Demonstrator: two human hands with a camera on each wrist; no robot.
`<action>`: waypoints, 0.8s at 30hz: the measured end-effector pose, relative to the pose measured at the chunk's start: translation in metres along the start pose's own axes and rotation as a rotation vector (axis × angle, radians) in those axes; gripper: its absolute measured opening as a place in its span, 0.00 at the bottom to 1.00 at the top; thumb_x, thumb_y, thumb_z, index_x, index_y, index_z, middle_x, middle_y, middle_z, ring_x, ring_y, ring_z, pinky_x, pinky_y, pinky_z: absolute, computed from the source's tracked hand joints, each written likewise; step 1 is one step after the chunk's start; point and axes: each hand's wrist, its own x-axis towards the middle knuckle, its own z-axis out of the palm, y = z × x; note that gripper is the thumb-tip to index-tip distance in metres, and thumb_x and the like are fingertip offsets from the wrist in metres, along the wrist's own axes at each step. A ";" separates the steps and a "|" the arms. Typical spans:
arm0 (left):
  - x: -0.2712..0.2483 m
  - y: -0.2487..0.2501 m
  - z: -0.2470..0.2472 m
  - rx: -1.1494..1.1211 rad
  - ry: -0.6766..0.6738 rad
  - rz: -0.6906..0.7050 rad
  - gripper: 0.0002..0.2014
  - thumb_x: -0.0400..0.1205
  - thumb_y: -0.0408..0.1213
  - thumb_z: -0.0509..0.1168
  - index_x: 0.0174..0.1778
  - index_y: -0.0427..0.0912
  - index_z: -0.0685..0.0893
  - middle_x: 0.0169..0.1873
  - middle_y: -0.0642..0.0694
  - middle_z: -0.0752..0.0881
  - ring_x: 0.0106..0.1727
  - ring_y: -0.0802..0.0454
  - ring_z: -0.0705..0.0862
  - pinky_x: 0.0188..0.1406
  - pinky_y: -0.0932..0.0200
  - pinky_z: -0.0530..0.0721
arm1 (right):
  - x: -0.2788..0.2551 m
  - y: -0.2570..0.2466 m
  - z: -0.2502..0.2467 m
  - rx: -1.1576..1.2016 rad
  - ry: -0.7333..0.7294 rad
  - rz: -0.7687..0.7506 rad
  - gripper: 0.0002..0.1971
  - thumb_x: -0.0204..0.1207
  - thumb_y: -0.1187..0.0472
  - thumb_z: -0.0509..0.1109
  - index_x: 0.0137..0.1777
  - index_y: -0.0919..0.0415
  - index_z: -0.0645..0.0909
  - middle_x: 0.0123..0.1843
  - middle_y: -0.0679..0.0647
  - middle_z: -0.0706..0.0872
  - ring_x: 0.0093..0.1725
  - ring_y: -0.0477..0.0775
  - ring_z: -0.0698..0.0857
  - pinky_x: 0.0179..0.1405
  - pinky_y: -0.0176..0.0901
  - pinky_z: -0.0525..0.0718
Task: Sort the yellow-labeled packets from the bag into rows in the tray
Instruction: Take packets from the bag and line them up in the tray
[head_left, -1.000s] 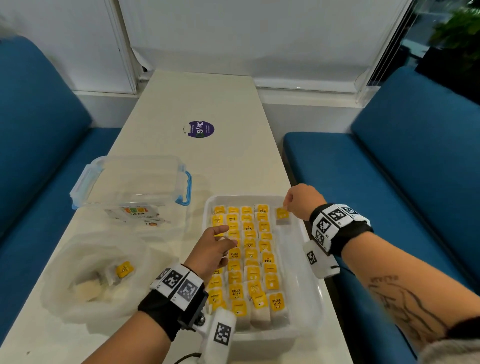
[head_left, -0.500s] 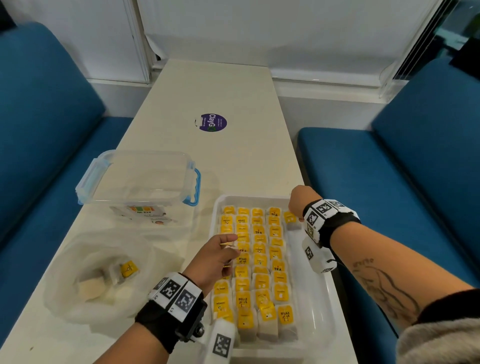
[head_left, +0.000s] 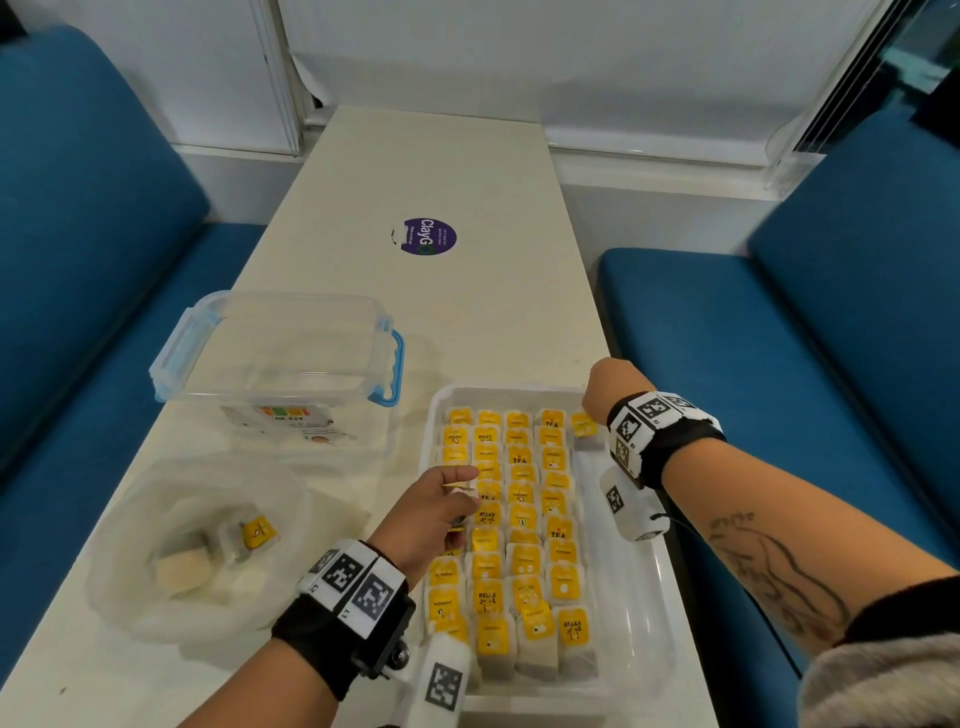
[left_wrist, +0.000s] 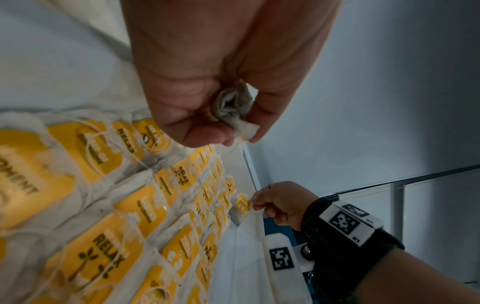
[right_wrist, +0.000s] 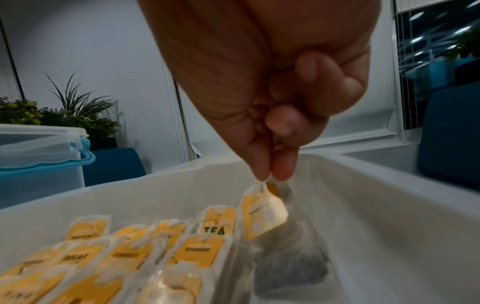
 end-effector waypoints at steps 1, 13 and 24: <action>0.000 0.000 0.000 -0.002 -0.002 -0.002 0.12 0.81 0.24 0.60 0.56 0.44 0.78 0.30 0.47 0.73 0.27 0.55 0.70 0.24 0.63 0.72 | -0.001 0.000 0.000 -0.008 0.001 0.001 0.06 0.78 0.70 0.59 0.41 0.64 0.75 0.37 0.57 0.78 0.41 0.58 0.79 0.41 0.44 0.79; -0.009 0.016 0.005 -0.324 -0.089 0.001 0.25 0.78 0.16 0.48 0.62 0.43 0.79 0.41 0.42 0.71 0.27 0.53 0.68 0.35 0.58 0.72 | -0.076 -0.019 -0.029 0.403 -0.171 -0.425 0.08 0.69 0.67 0.77 0.41 0.55 0.82 0.30 0.47 0.80 0.27 0.44 0.77 0.27 0.34 0.75; -0.028 0.026 0.015 -0.435 -0.207 0.080 0.30 0.76 0.14 0.42 0.58 0.47 0.79 0.43 0.45 0.88 0.35 0.51 0.83 0.37 0.58 0.71 | -0.129 -0.041 0.017 0.833 -0.217 -0.331 0.07 0.72 0.66 0.75 0.40 0.58 0.78 0.21 0.47 0.80 0.17 0.41 0.77 0.17 0.34 0.72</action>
